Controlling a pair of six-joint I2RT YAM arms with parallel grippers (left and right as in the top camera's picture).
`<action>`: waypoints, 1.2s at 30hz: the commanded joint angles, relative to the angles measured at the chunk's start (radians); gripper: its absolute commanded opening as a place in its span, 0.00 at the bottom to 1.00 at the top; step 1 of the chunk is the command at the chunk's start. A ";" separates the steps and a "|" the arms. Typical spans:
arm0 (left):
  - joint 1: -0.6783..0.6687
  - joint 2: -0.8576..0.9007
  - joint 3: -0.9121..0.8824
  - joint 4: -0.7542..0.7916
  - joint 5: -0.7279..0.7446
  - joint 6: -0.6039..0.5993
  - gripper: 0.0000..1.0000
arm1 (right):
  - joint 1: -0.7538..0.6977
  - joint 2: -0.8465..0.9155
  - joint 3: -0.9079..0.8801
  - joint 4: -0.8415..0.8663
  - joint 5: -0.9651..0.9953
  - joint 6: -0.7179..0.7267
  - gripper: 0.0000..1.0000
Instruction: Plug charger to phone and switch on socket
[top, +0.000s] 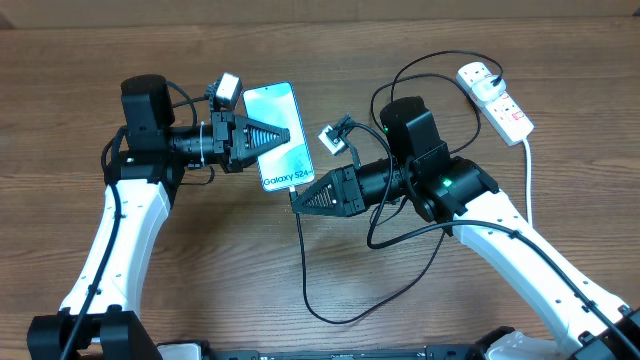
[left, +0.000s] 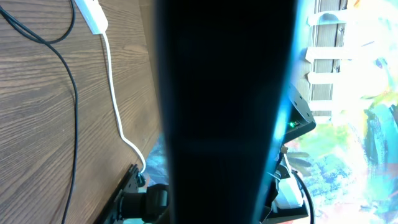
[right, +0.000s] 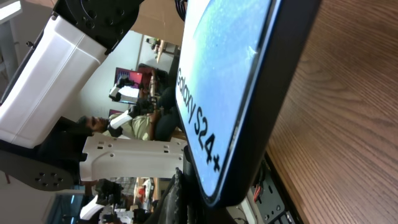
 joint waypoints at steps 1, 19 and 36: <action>-0.008 0.001 0.009 0.003 0.058 0.027 0.05 | -0.002 0.004 0.022 0.011 0.018 0.008 0.04; -0.008 0.001 0.009 0.010 0.101 0.073 0.04 | 0.000 0.043 0.022 0.056 -0.041 0.048 0.04; -0.008 0.001 0.009 0.001 0.101 0.068 0.04 | -0.039 0.043 0.022 0.081 -0.008 0.045 0.04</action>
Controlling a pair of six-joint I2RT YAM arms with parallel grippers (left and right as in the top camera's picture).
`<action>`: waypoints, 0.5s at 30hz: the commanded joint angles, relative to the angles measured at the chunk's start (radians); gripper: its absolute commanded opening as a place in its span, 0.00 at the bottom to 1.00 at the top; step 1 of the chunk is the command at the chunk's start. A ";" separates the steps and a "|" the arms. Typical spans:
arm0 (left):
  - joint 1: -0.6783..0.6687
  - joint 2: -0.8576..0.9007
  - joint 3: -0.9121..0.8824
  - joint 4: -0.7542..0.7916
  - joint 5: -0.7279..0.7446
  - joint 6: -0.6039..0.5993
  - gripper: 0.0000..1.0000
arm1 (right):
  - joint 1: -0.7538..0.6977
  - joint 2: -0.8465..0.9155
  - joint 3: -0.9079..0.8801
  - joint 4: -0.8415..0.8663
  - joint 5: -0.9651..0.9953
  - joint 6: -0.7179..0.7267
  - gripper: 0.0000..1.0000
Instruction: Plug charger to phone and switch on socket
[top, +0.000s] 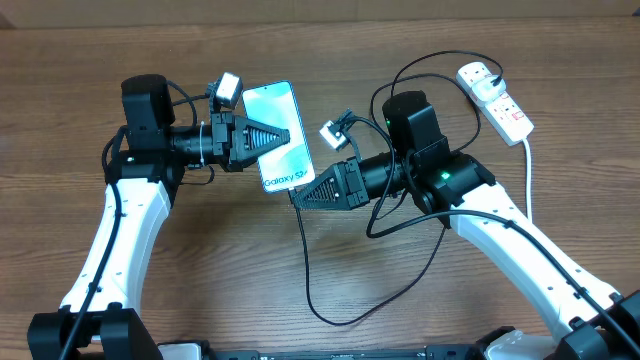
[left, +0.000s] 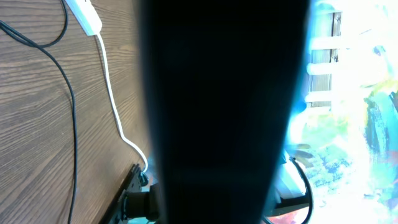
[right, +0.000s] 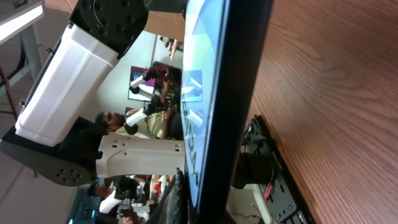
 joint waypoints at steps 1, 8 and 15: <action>-0.008 -0.005 0.009 -0.009 0.076 0.023 0.04 | -0.010 0.004 0.022 0.026 0.065 -0.003 0.04; -0.009 -0.005 0.009 -0.022 0.076 0.026 0.04 | -0.008 0.004 0.022 0.059 0.119 0.035 0.04; -0.024 -0.005 0.009 -0.022 0.076 0.026 0.04 | -0.008 0.004 0.022 0.070 0.172 0.057 0.04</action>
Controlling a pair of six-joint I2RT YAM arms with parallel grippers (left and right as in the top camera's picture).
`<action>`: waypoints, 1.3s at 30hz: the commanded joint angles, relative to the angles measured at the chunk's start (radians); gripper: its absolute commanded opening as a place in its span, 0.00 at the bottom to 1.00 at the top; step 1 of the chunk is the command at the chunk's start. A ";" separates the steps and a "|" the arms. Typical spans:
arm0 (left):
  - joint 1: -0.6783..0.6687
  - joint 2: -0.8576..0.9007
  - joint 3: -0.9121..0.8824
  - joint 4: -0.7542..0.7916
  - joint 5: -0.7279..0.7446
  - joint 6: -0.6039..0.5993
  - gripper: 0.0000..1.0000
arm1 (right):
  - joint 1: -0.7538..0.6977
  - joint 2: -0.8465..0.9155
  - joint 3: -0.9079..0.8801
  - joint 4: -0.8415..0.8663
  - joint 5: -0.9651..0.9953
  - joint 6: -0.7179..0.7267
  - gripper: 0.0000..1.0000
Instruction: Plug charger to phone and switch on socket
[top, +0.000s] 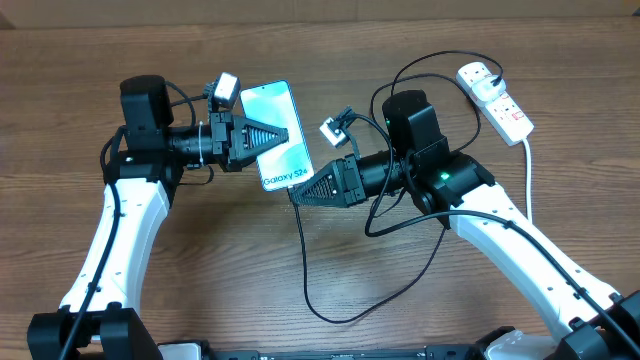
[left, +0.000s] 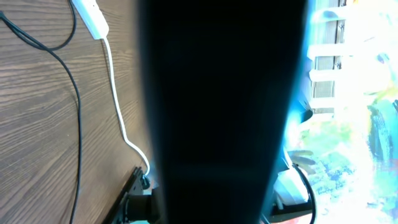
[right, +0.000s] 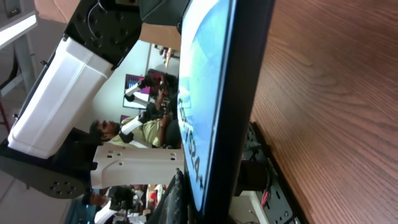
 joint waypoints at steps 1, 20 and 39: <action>-0.035 -0.005 0.009 -0.008 0.096 0.026 0.04 | -0.011 0.004 0.022 0.038 0.128 0.013 0.04; 0.012 -0.005 0.009 -0.003 0.018 0.027 0.04 | -0.018 0.004 0.022 0.002 0.160 0.015 0.55; 0.033 0.299 0.009 -0.004 -0.249 0.158 0.04 | -0.233 0.004 0.021 -0.224 0.373 -0.076 1.00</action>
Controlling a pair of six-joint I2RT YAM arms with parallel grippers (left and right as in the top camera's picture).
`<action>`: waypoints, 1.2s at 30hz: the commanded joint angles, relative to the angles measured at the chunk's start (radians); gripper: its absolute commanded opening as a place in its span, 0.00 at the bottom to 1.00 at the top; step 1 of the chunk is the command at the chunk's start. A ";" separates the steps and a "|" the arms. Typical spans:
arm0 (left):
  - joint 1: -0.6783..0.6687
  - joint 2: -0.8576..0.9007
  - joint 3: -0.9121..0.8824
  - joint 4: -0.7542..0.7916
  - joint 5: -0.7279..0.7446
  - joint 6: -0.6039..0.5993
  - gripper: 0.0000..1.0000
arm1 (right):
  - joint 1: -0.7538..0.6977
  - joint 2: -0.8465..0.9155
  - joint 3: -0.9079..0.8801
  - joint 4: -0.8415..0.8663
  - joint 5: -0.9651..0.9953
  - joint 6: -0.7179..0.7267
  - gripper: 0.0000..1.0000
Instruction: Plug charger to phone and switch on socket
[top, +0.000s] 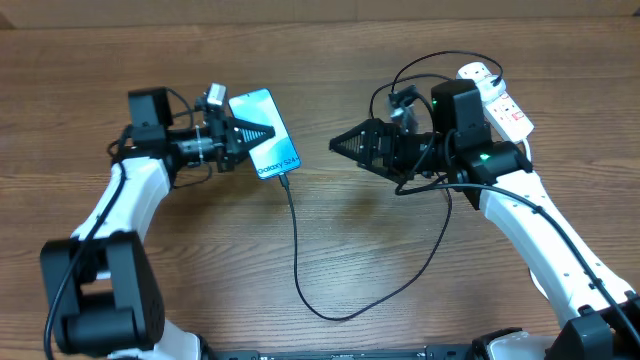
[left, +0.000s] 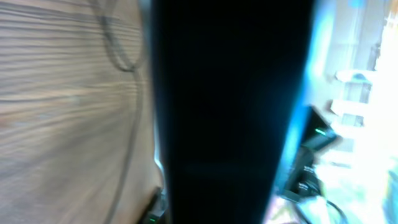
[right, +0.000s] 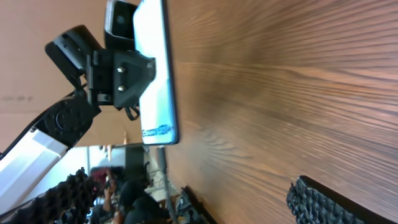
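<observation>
My left gripper is shut on a Samsung phone and holds it tilted above the table at the left, its lit screen facing up. In the left wrist view the phone is a dark slab that fills the middle. A black charger cable leaves the phone's lower end, seemingly plugged in, and loops across the table towards the white socket strip at the back right. My right gripper stands open and empty to the right of the phone. Its view shows the phone well ahead of it.
The wooden table carries the cable's wide loop in the front middle. The strip's white lead runs down the right side, behind my right arm. Black cable coils lie around the right wrist.
My right gripper was shut at the phone's lower end by the cable plug. Now it is open and empty, further right and away from the phone. The left gripper has shifted the phone a little left.
At each earlier moment my left gripper held the phone raised while the right gripper was shut on the cable plug at the phone's lower end, pressing closer each time. Now the cable hangs from the phone alone, with the right gripper withdrawn and open.
</observation>
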 joint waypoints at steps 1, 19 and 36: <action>-0.055 0.092 0.009 0.005 -0.175 0.074 0.04 | -0.015 -0.001 0.013 -0.048 0.072 -0.051 1.00; -0.179 0.252 0.010 0.200 -0.606 0.044 0.08 | -0.013 0.000 0.007 -0.117 0.141 -0.050 1.00; -0.180 0.360 0.010 0.303 -0.474 -0.014 0.25 | -0.013 0.000 0.007 -0.137 0.138 -0.050 1.00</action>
